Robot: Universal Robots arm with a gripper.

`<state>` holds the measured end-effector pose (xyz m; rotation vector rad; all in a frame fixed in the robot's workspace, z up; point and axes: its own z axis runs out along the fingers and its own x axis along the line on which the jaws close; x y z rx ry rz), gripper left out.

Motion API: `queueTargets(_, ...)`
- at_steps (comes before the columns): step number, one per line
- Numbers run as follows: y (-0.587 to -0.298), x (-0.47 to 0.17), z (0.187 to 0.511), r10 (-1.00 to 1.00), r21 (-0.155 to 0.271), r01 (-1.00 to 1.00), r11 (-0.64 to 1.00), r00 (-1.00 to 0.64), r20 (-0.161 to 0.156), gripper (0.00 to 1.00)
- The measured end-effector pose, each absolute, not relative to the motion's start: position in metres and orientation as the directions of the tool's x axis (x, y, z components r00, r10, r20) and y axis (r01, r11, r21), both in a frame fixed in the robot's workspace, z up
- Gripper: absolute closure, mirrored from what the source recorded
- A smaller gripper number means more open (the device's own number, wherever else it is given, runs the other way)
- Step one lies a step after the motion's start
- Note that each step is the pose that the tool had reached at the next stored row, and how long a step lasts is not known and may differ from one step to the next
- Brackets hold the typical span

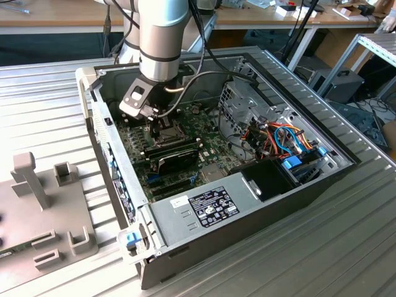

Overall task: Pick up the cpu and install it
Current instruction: 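Close the cpu cover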

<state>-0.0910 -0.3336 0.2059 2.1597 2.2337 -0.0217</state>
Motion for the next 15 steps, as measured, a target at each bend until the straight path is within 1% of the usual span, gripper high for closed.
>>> queueTargets(11, -0.3335, -0.0909, 0.2043, 0.999, 0.014, 0.999, 0.034, -0.033, -0.034, 0.89)
queueTargets(15, -0.3334, -0.0909, 0.2085, 0.999, 0.015, 0.999, 0.034, -0.033, -0.034, 0.89)
